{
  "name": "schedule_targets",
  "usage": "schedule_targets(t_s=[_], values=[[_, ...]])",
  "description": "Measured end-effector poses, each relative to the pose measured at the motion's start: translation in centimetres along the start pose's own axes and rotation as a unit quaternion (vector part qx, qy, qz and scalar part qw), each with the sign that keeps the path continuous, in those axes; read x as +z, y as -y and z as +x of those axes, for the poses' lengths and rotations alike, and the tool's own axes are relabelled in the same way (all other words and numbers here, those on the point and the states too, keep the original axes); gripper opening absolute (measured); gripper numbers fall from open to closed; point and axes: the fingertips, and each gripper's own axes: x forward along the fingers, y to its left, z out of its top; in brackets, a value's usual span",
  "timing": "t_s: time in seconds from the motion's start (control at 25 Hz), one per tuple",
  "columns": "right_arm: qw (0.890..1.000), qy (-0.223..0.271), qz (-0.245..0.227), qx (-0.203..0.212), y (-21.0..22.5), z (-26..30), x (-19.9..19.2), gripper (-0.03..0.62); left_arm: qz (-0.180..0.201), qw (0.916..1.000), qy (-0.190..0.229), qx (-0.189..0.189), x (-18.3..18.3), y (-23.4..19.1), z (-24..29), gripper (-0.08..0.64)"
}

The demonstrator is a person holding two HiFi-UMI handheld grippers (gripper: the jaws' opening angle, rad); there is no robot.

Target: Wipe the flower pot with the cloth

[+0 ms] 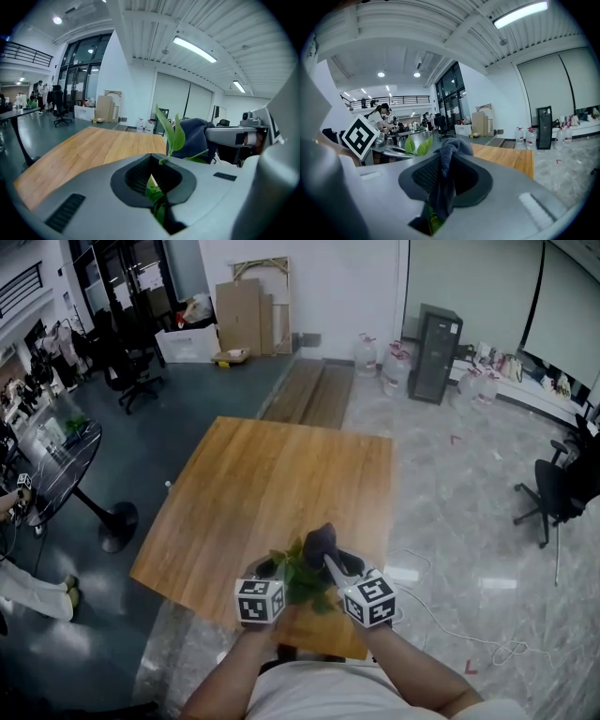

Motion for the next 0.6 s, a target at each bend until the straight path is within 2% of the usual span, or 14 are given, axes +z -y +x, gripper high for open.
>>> schedule_targets(t_s=[0.6], values=[[1.000,-0.012,0.006,0.000,0.6,0.9,-1.0,0.058,-0.017,0.9991,-0.037,0.010,-2.6,-1.1,1.9,0.005]])
